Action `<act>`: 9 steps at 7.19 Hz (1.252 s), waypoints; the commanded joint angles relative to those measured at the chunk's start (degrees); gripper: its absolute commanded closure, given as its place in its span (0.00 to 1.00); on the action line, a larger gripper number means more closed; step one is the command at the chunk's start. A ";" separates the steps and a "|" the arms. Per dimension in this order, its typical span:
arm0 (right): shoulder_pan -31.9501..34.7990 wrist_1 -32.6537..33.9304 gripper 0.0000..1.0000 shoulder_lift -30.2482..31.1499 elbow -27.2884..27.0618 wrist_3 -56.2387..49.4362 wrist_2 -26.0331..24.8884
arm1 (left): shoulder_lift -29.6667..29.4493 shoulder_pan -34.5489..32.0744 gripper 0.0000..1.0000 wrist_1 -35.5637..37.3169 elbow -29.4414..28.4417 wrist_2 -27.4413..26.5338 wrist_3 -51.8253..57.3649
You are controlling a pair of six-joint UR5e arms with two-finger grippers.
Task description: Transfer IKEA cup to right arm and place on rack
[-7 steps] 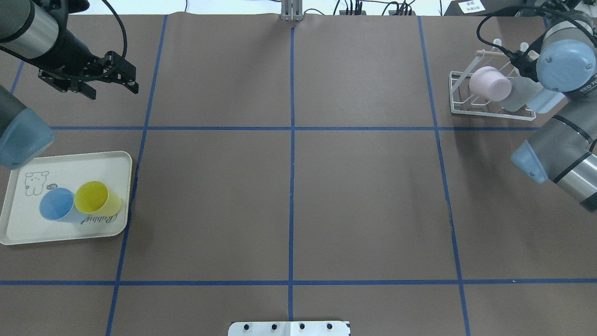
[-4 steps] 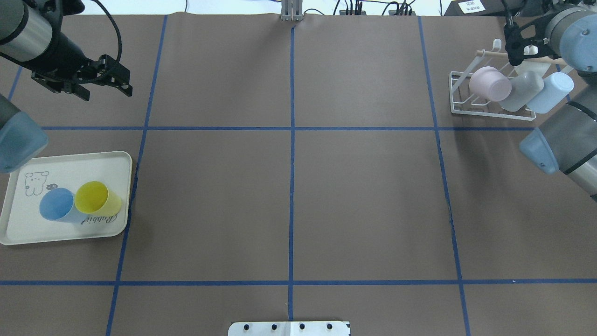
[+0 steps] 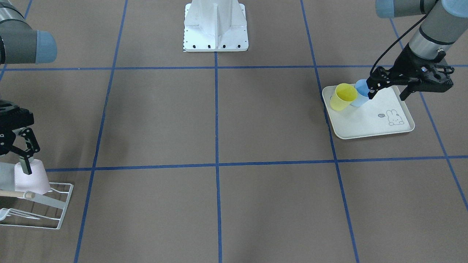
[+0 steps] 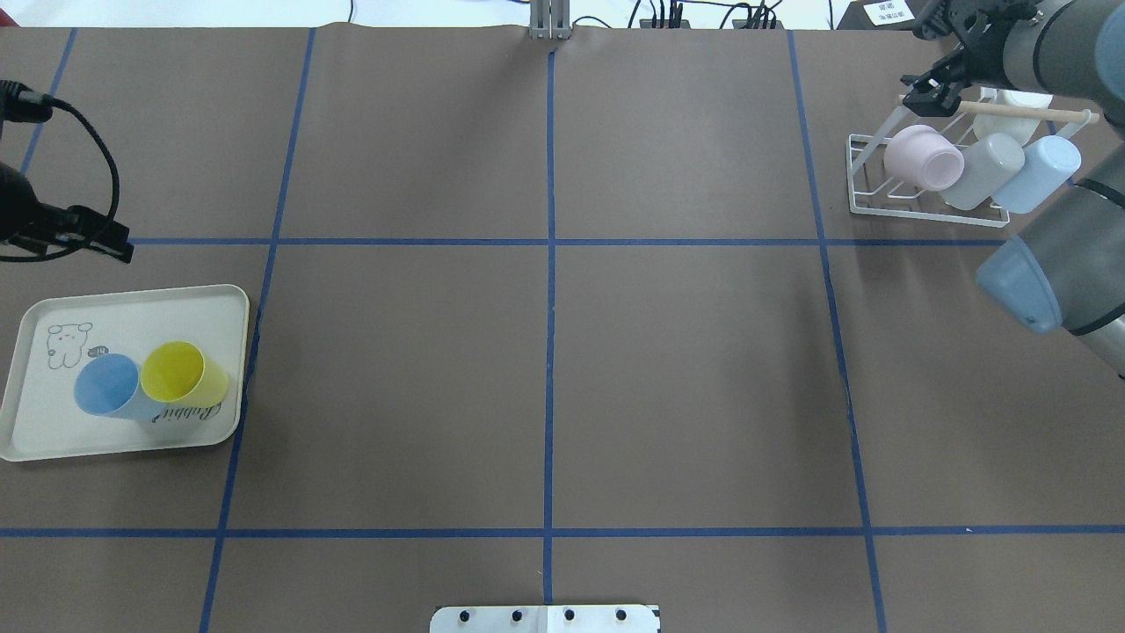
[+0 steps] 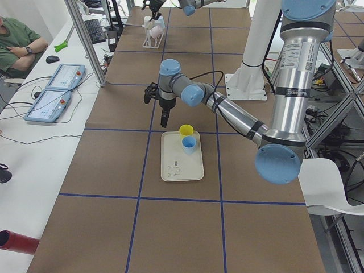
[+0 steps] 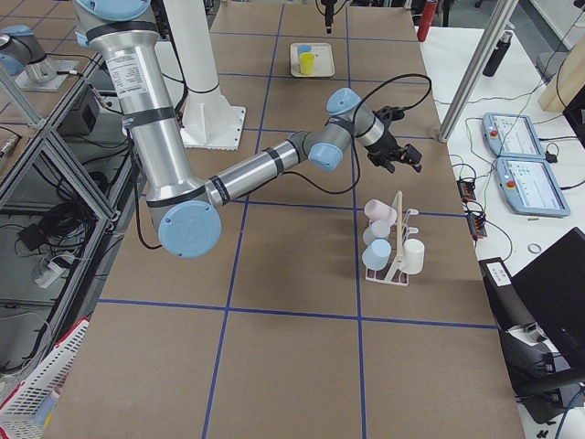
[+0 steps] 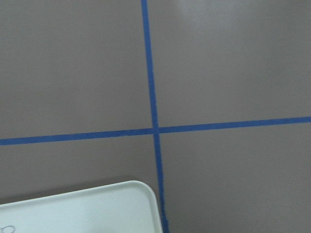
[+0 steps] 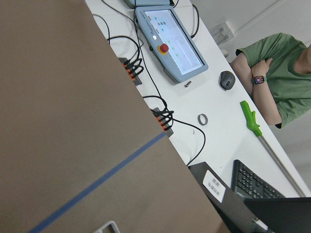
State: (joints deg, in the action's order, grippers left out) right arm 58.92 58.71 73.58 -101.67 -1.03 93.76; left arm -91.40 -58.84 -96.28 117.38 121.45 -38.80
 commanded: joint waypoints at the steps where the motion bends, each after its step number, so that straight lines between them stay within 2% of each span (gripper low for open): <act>1: -3.10 0.61 0.01 -0.02 -3.79 16.98 3.34 | 12.34 1.79 0.00 -15.81 -0.04 -0.43 -0.57; 2: -3.20 4.01 0.00 -0.10 -6.06 18.85 7.01 | 13.52 4.76 0.00 -16.22 -0.13 -0.95 -0.66; 3: -3.28 11.52 0.00 -2.11 -7.74 19.13 14.79 | 13.79 7.58 0.00 -16.31 -1.00 -2.17 -3.10; 4: -3.37 15.86 0.00 -3.87 -7.93 19.13 18.09 | 13.79 10.21 0.00 -16.40 -1.88 -2.36 -5.73; 7: -4.78 15.91 0.00 -3.71 -7.84 19.13 18.30 | 13.79 10.77 0.00 -19.21 -6.36 -2.36 -5.93; 8: -4.95 15.91 0.00 -3.71 -7.93 19.13 18.21 | 13.71 10.77 0.19 -19.73 -6.89 -2.19 -6.19; 9: -5.04 15.91 0.00 -3.54 -7.93 19.04 17.95 | 13.53 10.77 0.46 -19.74 -6.90 -1.75 -6.72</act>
State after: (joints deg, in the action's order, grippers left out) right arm 54.06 74.59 69.91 -109.57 18.09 111.93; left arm -77.71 -48.11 -115.73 110.88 119.32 -45.03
